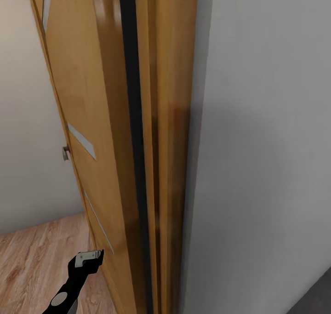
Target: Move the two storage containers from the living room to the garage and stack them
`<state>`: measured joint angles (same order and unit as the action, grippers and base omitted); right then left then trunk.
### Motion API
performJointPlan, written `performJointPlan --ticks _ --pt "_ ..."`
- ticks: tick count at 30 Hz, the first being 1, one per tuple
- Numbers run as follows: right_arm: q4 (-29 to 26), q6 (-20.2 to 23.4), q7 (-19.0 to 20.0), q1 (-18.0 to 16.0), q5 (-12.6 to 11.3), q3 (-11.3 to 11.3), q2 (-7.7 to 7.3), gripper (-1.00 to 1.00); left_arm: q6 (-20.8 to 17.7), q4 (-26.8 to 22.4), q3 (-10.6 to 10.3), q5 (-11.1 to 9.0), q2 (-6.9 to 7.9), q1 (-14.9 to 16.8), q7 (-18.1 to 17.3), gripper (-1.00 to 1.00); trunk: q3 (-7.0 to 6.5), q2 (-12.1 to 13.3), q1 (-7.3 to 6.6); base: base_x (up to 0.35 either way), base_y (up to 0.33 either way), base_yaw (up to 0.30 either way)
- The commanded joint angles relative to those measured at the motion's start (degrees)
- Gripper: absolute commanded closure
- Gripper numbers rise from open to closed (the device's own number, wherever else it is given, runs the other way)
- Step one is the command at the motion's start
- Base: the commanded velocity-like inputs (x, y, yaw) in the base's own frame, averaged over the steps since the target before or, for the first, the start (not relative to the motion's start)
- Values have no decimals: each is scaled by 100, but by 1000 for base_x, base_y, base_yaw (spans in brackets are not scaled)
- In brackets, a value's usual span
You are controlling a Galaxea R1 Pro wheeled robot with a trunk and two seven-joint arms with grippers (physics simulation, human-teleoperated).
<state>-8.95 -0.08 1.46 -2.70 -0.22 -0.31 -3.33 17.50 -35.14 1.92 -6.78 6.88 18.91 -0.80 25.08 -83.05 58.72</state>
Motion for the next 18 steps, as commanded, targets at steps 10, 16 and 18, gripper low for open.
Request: performJointPlan --ticks 10,16,18 --pt "-2 -1 17 -2 -2 -4 -1 -100 16 -5 -25 -34 -3 7 -44 -100 4 -3 1 18 0 0" --pt "-2 -1 17 -2 -2 -2 -1 -100 16 -9 -25 -34 -3 7 -44 -100 4 -3 1 3 0 0" --pt "-2 -1 16 -2 -3 -1 -1 -100 16 -10 -25 -34 -3 7 -44 -100 4 -3 1 1 0 0"
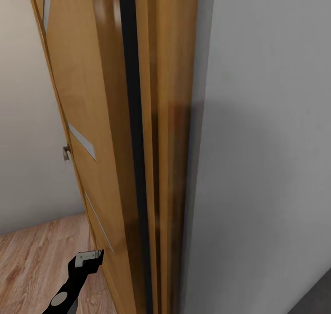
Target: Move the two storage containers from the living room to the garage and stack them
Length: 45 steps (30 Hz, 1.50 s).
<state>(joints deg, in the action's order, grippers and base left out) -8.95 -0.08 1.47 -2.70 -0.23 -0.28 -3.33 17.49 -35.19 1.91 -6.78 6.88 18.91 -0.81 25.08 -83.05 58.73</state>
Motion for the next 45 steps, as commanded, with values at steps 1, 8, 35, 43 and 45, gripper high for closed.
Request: performJointPlan --ticks 1,8,35,43,45 --pt "-2 -1 15 -2 -2 -4 -1 -100 17 -5 -24 -34 -2 7 -42 -100 4 -3 0 0 0 0" --pt "-2 -1 16 -2 -2 -6 -1 -100 17 -2 -24 -34 -2 7 -42 -100 4 -3 0 0 0 0" --pt "-2 -1 15 -2 2 -5 -1 -100 17 3 -24 -34 6 7 -42 -100 4 -3 0 -74 0 0" --pt "-2 -1 19 -2 3 -5 -1 -100 18 3 -24 -34 6 7 -42 -100 4 -3 0 -3 0 0" --pt "-2 -1 19 -2 4 -3 -1 -100 18 3 -24 -34 6 7 -42 -100 4 -3 0 0 0 0"
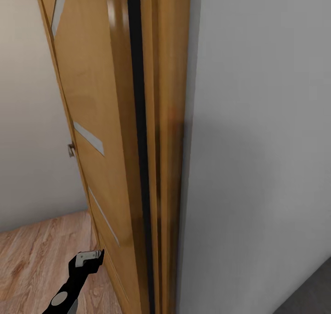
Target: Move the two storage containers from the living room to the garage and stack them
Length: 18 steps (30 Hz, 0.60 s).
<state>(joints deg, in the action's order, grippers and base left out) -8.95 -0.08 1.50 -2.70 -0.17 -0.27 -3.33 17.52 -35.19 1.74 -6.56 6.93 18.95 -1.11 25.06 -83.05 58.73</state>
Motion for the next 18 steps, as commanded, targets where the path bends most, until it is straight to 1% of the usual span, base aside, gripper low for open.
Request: performJointPlan --ticks 1,13,16,18 --pt "-1 -1 16 -2 -1 -2 -1 -100 15 3 -7 -56 1 3 -12 -100 6 -3 0 0 0 0" --pt "-1 -1 9 -2 0 0 -1 -100 14 3 -7 -56 1 3 -12 -100 6 -3 0 0 0 0" --pt "-1 -1 8 -2 0 0 -1 -100 14 3 -7 -56 1 3 -17 -100 6 -3 0 0 52 0" --pt "-1 -1 8 -2 0 0 -1 -100 14 3 -7 -56 1 3 -19 -100 6 -3 0 0 154 0"
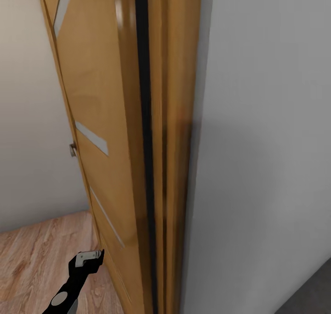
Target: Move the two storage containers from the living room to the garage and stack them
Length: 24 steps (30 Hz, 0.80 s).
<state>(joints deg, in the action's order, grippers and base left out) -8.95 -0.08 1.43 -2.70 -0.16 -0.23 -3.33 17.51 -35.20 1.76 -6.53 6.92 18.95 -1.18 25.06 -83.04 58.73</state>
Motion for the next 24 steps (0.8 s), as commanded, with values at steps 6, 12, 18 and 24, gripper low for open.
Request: performJointPlan --ticks 6,12,18,24 --pt "-2 -1 15 -2 -1 -3 -1 -100 16 4 -9 -59 2 3 -14 -100 6 -3 0 0 136 0" --pt "-1 -1 15 -2 -1 -3 -1 -100 16 4 -9 -59 2 3 -14 -100 6 -3 0 0 22 -6" --pt "-2 -1 22 -2 -8 -3 -1 -100 16 4 -9 -59 2 3 -14 -100 -4 -3 0 0 4 -144" --pt "-2 -1 23 -2 -6 -3 -1 -100 16 4 -9 -59 2 3 -14 -100 -22 -3 0 0 1 -229"
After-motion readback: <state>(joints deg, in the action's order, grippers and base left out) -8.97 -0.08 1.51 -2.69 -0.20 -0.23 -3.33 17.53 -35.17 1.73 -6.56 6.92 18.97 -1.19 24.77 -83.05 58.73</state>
